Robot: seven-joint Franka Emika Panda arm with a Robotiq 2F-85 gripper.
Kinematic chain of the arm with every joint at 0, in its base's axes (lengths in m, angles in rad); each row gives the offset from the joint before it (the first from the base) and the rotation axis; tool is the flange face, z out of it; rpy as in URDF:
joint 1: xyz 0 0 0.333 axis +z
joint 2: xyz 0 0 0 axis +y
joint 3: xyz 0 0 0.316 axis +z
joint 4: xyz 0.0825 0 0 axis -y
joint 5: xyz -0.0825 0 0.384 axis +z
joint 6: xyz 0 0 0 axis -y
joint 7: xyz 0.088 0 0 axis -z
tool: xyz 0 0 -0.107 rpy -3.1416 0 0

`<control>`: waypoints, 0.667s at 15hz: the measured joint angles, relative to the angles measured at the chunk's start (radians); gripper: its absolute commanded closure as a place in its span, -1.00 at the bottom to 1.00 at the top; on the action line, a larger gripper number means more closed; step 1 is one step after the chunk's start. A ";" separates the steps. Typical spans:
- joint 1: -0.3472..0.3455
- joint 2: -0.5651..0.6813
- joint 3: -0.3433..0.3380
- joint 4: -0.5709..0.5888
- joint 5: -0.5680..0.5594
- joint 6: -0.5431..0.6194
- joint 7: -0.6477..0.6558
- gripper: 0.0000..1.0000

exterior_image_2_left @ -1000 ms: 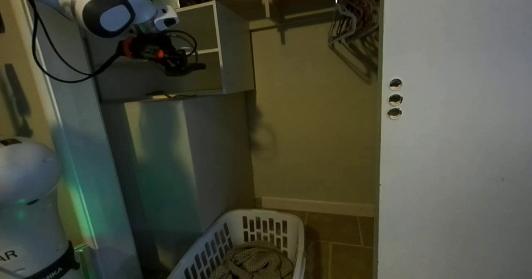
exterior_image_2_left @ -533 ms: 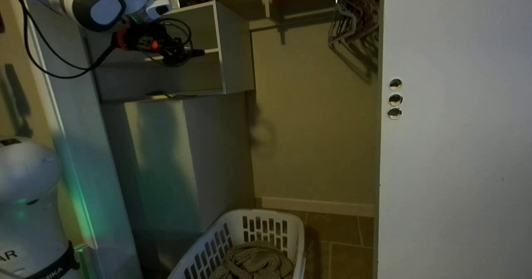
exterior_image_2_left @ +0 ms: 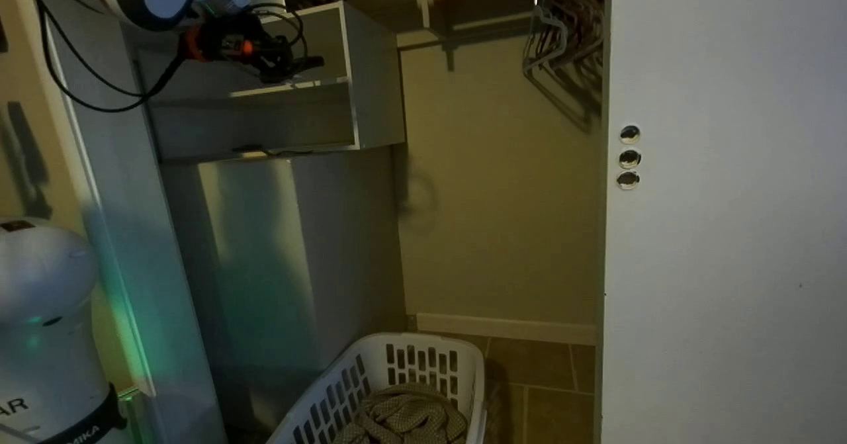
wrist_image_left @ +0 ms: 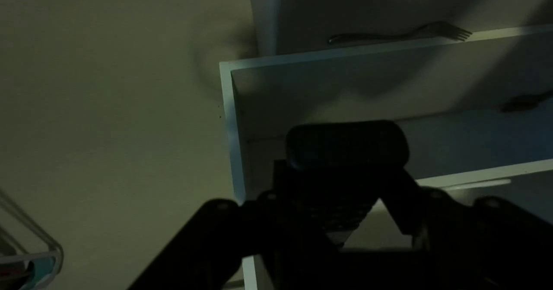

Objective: Move the remote to the first top shelf

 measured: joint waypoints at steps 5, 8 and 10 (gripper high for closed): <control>0.006 0.103 0.005 0.112 -0.048 -0.029 0.000 0.39; 0.005 0.187 0.009 0.201 -0.072 -0.073 0.000 0.39; 0.004 0.243 0.014 0.266 -0.083 -0.102 0.000 0.39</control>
